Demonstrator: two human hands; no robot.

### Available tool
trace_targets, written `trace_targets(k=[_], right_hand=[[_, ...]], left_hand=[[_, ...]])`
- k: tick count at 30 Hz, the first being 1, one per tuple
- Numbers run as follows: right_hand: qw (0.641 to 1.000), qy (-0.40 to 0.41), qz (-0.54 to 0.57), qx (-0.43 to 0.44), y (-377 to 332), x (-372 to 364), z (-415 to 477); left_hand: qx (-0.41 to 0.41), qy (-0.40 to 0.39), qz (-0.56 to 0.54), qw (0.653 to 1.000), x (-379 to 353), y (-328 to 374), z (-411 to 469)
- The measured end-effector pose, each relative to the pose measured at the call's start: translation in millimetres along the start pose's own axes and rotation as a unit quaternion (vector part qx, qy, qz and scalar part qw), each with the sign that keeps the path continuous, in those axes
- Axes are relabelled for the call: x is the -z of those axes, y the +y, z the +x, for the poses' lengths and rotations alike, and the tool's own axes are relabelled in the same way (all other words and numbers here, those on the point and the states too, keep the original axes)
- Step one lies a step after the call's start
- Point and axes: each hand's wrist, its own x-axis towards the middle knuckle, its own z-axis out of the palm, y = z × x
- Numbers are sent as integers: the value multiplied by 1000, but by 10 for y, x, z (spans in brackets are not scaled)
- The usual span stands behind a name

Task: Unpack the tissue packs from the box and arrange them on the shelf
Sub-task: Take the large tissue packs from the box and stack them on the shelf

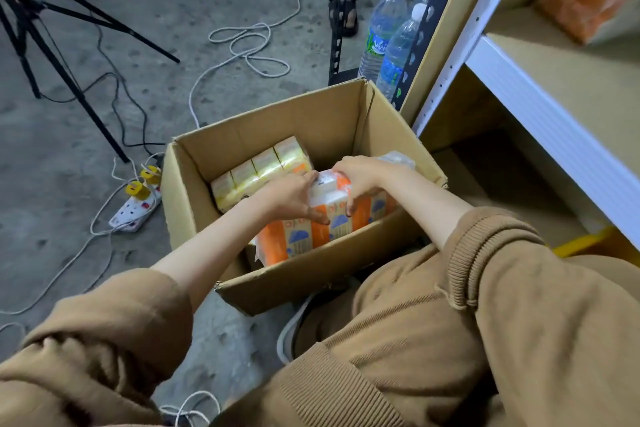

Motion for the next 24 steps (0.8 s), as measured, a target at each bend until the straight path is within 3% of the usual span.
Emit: trace_targets(k=[8, 24], right_hand=[[994, 102, 30, 6, 87, -13, -226], [943, 327, 42, -42, -97, 983, -1404]], left_hand=[[-40, 56, -34, 997, 185, 151, -125], [-120, 220, 119, 961, 1448, 890, -752]])
